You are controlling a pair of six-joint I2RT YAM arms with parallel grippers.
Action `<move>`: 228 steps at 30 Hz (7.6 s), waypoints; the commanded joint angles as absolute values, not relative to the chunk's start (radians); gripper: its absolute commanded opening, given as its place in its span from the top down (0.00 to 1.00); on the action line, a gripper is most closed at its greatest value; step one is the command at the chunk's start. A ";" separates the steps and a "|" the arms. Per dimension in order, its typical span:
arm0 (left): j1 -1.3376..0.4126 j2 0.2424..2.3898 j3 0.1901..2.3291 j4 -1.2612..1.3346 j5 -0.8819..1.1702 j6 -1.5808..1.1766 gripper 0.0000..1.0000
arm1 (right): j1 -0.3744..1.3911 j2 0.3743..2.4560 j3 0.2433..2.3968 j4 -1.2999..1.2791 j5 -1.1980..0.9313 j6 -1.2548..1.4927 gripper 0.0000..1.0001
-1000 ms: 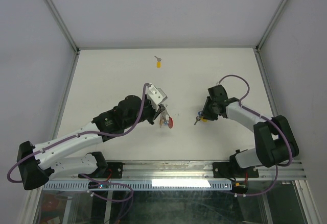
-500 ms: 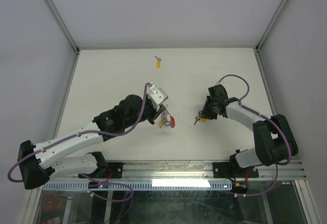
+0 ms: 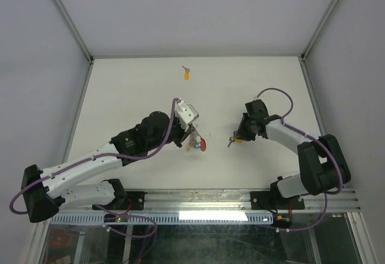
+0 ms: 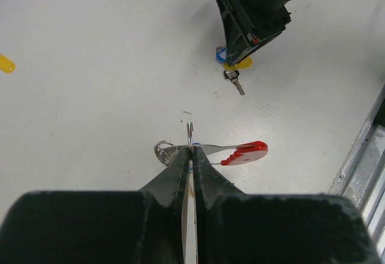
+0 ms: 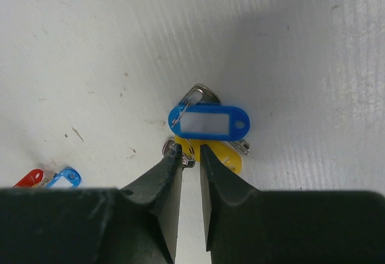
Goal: Put the keys on the keyring
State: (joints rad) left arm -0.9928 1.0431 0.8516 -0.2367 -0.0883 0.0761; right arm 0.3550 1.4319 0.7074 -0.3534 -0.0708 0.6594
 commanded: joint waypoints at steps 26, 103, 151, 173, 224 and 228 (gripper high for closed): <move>-0.980 1.063 0.922 -0.202 -0.043 0.097 1.00 | 0.348 1.403 0.709 -0.340 -0.106 0.652 0.79; -0.980 1.085 0.916 -0.098 0.042 0.134 1.00 | 0.657 0.990 0.955 -0.283 -0.498 -0.073 1.00; -0.980 1.097 0.920 -0.124 0.028 0.129 1.00 | 0.703 1.036 1.026 -0.372 -0.577 -0.125 1.00; -0.980 1.100 0.925 -0.127 0.032 0.130 1.00 | 0.709 1.001 0.989 -0.284 -0.518 -0.070 1.00; -0.980 1.091 0.925 -0.137 0.027 0.130 1.00 | 0.709 1.032 0.970 -0.353 -0.444 -0.041 1.00; -0.980 1.092 0.926 -0.137 0.026 0.130 1.00 | 0.709 1.036 0.968 -0.348 -0.440 -0.030 1.00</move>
